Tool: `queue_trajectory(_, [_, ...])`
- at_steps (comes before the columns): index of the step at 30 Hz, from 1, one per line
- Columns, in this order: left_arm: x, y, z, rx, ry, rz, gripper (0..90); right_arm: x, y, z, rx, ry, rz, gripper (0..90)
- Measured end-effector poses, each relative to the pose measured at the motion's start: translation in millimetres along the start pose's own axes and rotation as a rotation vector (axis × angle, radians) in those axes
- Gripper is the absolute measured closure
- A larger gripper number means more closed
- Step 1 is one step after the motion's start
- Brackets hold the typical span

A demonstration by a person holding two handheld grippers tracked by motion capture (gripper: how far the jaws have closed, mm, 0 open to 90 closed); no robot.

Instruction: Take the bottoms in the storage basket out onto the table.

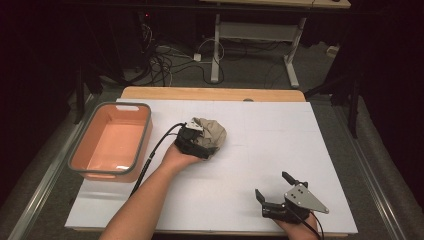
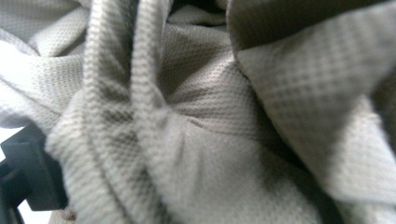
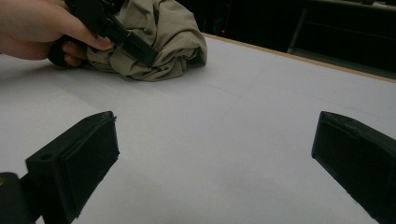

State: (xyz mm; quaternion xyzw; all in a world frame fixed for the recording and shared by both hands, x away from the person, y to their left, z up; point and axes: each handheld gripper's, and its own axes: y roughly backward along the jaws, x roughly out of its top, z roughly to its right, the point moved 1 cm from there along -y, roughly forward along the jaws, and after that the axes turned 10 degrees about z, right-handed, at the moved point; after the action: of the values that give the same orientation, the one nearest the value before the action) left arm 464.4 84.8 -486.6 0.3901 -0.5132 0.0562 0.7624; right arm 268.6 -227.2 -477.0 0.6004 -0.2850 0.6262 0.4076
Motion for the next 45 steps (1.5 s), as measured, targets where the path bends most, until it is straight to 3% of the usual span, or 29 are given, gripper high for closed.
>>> queue_trajectory(5, [1.0, 4.1, 3.2, -0.002, -0.008, 0.016, 0.0, 0.2, 0.3, -0.4, 0.0, 0.0, 0.001, 1.7])
queue_trajectory(12, [-3.8, 16.9, 8.4, 0.002, -0.073, 0.041, 0.0, 0.3, 0.9, 0.1, -0.001, -0.001, 0.0, 1.6])
queue_trajectory(31, [-32.1, 64.1, 17.7, 0.028, -0.043, 0.17, 0.0, -0.1, 0.8, -1.4, 0.002, 0.001, -0.005, 1.6])
queue_trajectory(41, [-53.2, 92.1, 30.5, 0.03, -0.076, 0.201, 0.0, -0.6, 0.0, -3.1, 0.004, 0.002, -0.008, 1.6])
queue_trajectory(45, [-64.9, 104.2, 34.6, 0.024, -0.07, 0.218, 0.0, -0.8, 0.3, -3.8, 0.005, 0.001, -0.008, 1.6])
